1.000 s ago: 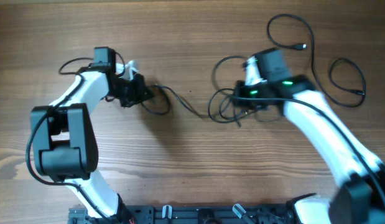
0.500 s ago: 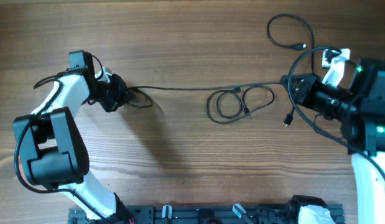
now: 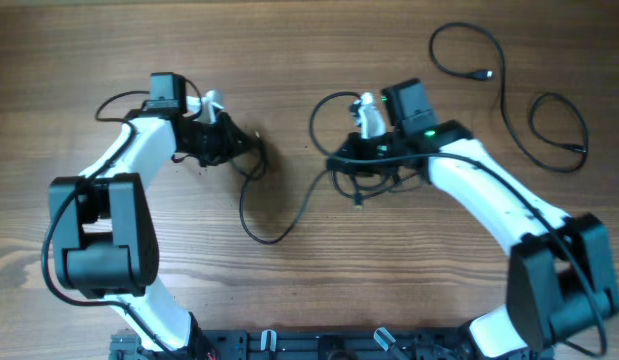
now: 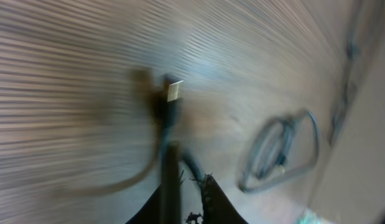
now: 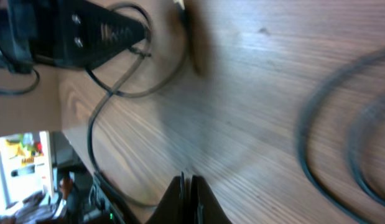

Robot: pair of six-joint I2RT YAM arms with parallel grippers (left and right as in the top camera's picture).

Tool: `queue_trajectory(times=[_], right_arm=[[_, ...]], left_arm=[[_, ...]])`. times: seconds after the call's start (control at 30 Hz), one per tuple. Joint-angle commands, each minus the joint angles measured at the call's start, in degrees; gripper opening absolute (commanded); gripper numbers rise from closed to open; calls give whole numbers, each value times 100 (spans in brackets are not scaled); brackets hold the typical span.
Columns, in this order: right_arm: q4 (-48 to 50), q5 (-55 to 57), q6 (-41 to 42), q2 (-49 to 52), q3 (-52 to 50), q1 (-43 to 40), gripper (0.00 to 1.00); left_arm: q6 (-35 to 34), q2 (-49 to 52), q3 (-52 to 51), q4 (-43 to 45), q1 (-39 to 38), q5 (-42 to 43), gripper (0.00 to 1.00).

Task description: Untangle cables

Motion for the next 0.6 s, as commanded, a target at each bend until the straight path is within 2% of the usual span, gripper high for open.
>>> queue_trajectory(times=[0.0,0.1,0.13,0.2,0.23,0.33,0.43,0.57], right_arm=[[697,-114,483,297,13,468,4],[1204,-39,879,431,13,741,8],[1290,85,1097,472,13,839,8],[1366,186,1187,503,13,960,8],[1486,258,1237,503,13,1071,12],[1606,450,1244,503,13,1176,22],[1596,621,1239,503,13,1252,24],[1506,1196,1233,503,13,1425,42]], left_arm=[[459,66,-55,136,-396,638,18],[457,66,-55,195,-603,579,24],[450,66,-55,188,-601,398,30],[415,66,-55,188,-579,264,52],[413,66,-55,188,-573,317,59],[413,66,-55,190,-575,597,60],[411,66,-55,190,-575,614,61],[413,66,-55,190,-575,612,61]])
